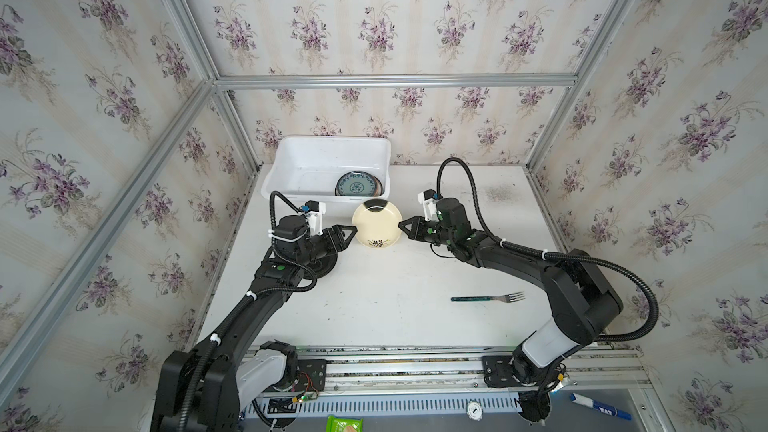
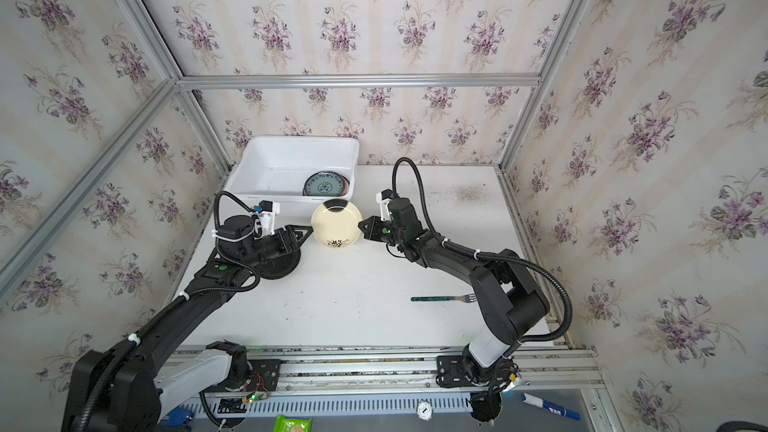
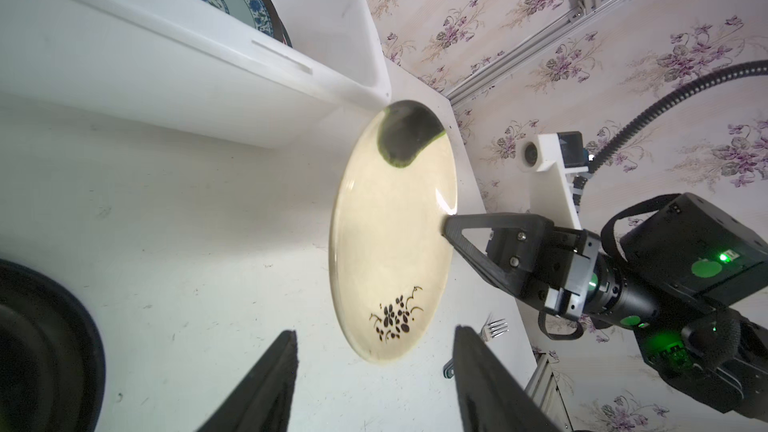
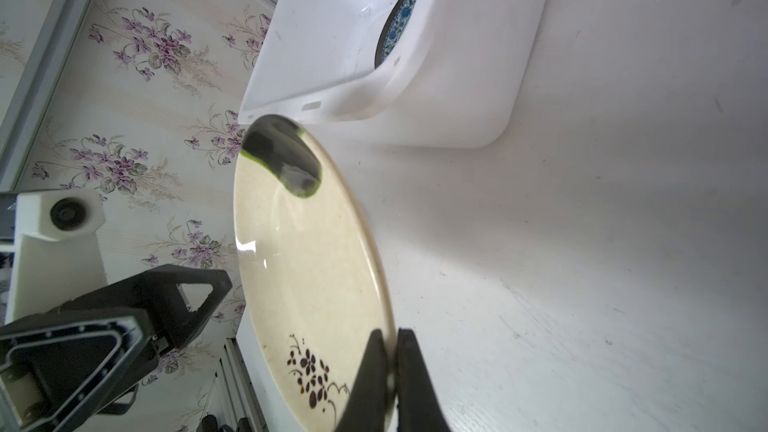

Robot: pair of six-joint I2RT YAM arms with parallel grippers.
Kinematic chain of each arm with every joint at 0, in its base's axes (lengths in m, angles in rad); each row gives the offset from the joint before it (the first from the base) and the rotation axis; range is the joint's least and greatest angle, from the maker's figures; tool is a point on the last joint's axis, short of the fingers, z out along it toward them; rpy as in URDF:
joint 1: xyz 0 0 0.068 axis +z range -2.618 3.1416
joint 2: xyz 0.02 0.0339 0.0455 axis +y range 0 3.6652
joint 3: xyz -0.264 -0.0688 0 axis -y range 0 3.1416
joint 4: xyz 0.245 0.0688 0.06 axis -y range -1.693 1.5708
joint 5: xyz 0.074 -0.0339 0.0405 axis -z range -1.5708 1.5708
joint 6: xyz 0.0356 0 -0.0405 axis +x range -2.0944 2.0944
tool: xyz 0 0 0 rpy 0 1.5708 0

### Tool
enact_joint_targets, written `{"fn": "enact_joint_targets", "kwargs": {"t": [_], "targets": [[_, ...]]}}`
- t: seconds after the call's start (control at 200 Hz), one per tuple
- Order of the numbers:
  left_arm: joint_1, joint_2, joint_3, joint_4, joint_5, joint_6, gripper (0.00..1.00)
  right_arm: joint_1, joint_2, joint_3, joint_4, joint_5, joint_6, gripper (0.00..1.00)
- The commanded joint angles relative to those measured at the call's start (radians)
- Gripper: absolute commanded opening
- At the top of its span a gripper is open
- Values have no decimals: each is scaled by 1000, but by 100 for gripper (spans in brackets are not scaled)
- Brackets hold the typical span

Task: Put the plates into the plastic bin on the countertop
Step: 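Tilt the cream plate upright with the right gripper while the left gripper grasps its rim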

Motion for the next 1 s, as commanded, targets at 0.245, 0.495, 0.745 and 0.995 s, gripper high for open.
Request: {"fn": "enact_joint_targets", "kwargs": {"t": [0.245,0.495,0.745,0.995], "targets": [[-30,171,125,113,41,-25,45,-42,-54,-27,123,-73,26,0],[-66,231,173,125,44,-59,16,-53,-29,-15,175,-143,72,4],[-70,210,173,108,7,-52,1,-68,-22,-14,186,-161,73,48],[-67,186,218,50,1,-28,0,-78,-64,-39,142,-108,42,74]]}}
